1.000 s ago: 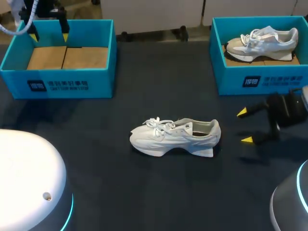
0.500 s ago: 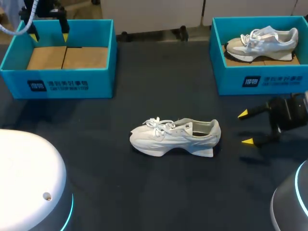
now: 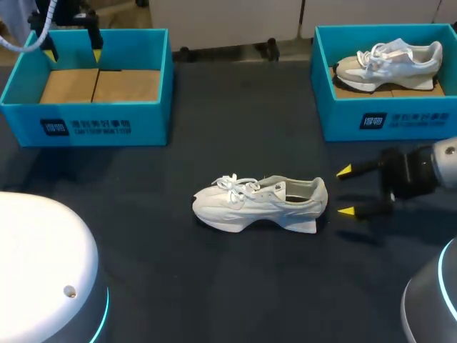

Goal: Take the shoe out of the shoebox, open the shoe tongue, remove and reinsert the insole, then place the shoe into the shoebox

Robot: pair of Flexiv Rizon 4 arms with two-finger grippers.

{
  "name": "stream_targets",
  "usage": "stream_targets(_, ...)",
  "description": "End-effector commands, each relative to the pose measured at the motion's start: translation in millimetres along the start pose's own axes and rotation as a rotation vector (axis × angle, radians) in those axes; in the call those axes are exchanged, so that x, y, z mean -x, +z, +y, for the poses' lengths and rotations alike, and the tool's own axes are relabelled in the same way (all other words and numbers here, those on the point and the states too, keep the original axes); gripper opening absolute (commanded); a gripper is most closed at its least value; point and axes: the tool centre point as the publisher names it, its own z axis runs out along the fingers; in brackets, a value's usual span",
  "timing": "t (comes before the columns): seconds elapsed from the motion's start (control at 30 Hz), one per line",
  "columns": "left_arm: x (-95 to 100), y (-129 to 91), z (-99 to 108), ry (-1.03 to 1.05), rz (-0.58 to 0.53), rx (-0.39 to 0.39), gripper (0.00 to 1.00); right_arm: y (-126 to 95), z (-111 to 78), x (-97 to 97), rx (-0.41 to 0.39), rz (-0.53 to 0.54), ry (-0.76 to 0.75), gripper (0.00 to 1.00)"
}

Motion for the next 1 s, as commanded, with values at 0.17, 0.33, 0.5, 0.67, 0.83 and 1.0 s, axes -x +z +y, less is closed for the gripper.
stream_targets(0.17,0.1,0,0,0.0,-0.001,0.001,1.0,23,3.3,-9.9,0.009,-0.009,0.046,1.0)
stream_targets(0.33,0.1,0,0,0.0,-0.001,0.001,1.0,39,5.2,-17.6,0.021,0.013,0.07,1.0)
stream_targets(0.5,0.1,0,0,0.0,-0.001,0.001,1.0,50,6.3,-21.8,0.041,0.027,0.087,1.0)
stream_targets(0.67,0.1,0,0,0.0,-0.001,0.001,1.0,60,8.9,-17.8,0.042,0.019,0.093,1.0)
stream_targets(0.83,0.1,0,0,0.0,-0.001,0.001,1.0,67,12.0,-16.5,0.038,-0.009,0.104,1.0)
stream_targets(1.0,0.1,0,0,0.0,-0.001,0.001,1.0,83,12.0,-18.2,0.054,0.003,0.12,1.0)
